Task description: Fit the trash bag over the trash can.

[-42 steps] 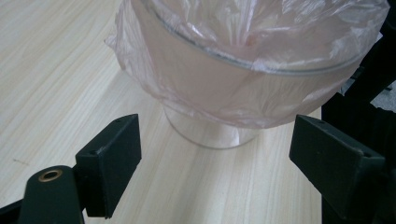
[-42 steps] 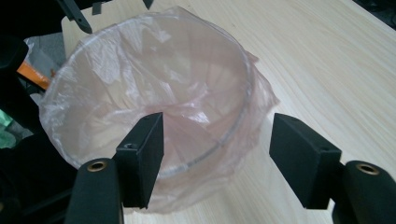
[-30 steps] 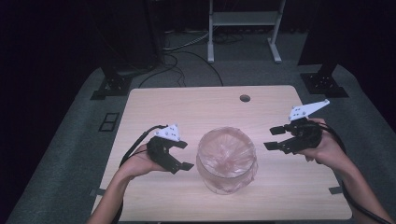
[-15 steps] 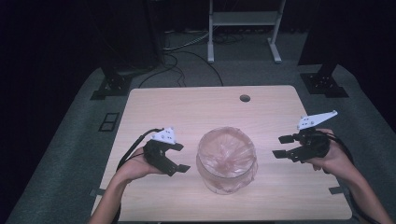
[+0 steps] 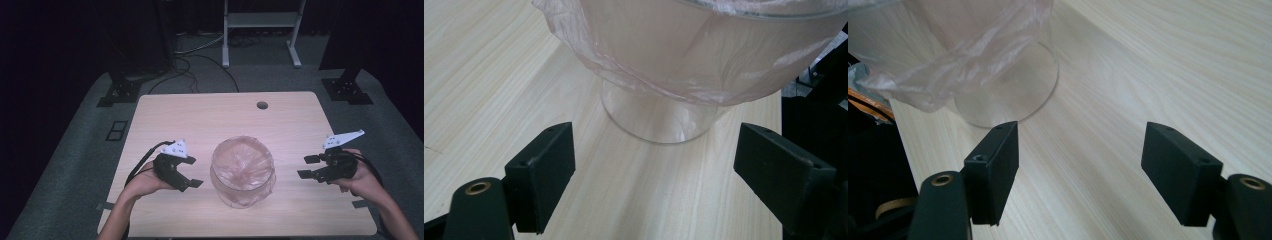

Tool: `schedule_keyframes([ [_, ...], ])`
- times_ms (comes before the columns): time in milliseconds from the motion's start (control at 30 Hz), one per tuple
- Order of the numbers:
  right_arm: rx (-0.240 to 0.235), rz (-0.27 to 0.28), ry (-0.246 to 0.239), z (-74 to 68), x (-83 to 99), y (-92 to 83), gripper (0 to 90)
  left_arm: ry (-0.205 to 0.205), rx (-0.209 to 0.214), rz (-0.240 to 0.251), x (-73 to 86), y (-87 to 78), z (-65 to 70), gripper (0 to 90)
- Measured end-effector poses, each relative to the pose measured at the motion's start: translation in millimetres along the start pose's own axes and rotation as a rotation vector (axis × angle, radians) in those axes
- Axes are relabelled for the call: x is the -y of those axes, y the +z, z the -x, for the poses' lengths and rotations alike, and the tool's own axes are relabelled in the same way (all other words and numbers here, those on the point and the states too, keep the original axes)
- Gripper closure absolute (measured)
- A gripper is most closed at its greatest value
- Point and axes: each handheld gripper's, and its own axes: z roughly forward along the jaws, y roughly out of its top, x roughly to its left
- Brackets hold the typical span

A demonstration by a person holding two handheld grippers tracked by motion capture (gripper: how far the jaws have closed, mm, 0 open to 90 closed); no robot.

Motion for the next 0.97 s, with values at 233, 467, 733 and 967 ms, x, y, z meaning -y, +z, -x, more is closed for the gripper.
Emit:
schedule_keyframes([
  [233,-0.010,-0.004,0.020,1.1,18.2,3.4,29.7,-0.003,-0.003,-0.005,5.0,2.4,2.9,15.4],
  [467,-0.020,0.016,0.040,-0.4,34.9,2.8,29.4,-0.001,-0.016,0.006,11.2,3.2,5.9,15.3],
  [733,-0.020,0.032,0.047,-9.7,56.1,4.8,29.1,-0.006,-0.034,0.018,22.1,8.0,11.8,15.3],
  [967,-0.016,0.051,0.034,-19.4,63.4,10.4,28.5,-0.015,-0.025,0.038,29.4,13.1,15.4,15.3],
])
